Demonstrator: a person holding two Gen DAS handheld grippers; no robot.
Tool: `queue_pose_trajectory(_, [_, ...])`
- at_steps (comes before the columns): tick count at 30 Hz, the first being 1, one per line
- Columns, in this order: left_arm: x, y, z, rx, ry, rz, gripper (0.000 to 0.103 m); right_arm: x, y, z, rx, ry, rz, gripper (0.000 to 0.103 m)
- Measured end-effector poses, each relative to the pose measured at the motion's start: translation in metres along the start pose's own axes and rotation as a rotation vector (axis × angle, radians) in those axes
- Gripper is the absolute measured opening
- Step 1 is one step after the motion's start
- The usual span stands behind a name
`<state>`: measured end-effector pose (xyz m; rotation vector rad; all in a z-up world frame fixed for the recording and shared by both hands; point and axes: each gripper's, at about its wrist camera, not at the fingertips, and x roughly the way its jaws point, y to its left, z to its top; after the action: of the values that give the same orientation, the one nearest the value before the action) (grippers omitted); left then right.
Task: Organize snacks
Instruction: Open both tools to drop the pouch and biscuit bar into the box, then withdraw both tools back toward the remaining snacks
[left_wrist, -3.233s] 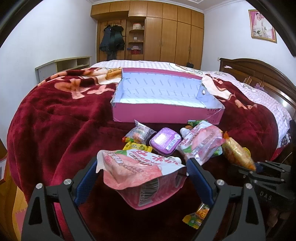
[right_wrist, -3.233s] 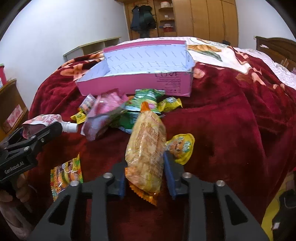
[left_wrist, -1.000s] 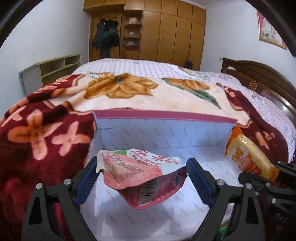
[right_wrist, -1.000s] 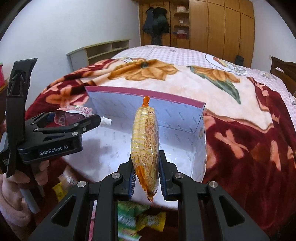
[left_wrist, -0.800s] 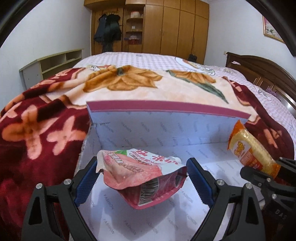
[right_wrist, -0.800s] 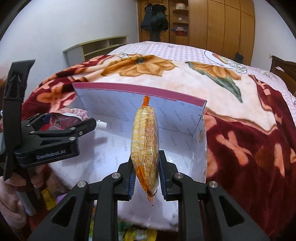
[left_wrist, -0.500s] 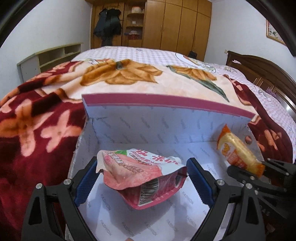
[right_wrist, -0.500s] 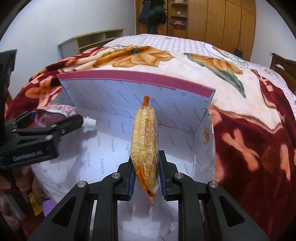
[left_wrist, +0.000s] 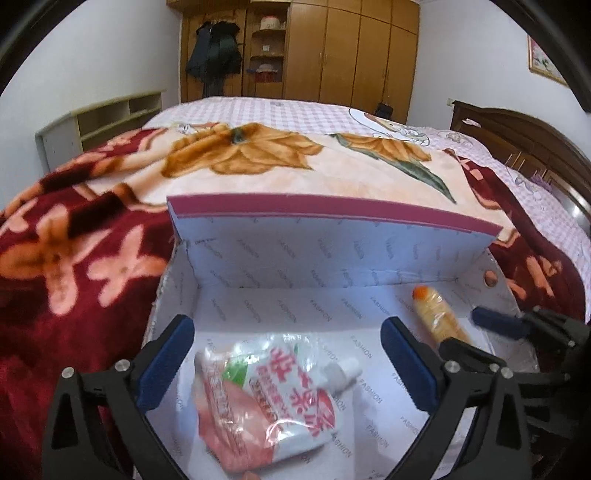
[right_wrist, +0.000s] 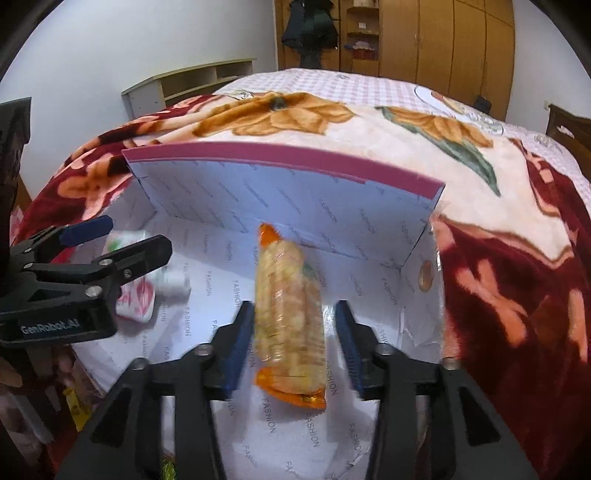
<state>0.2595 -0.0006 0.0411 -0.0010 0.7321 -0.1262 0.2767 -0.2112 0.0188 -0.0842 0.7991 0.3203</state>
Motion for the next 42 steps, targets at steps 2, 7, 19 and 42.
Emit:
queue_pose_trajectory(2, [-0.003, -0.001, 0.000, 0.006, -0.001, -0.001, 0.103, -0.006, 0.000, 0.001, -0.003, -0.014, -0.001, 0.061])
queue_pose_trajectory(7, [-0.017, -0.002, 0.001, 0.005, -0.008, -0.025, 0.103, -0.020, -0.007, 0.000, 0.026, -0.032, 0.008, 0.061])
queue_pose_trajectory(19, [-0.082, 0.001, -0.011, 0.032, -0.074, -0.024, 0.103, -0.065, -0.001, -0.010, 0.053, -0.076, 0.040, 0.061])
queue_pose_trajectory(42, [-0.169, 0.046, -0.089, 0.035, -0.047, -0.005, 0.103, -0.160, 0.050, -0.079, 0.030, -0.130, 0.105, 0.061])
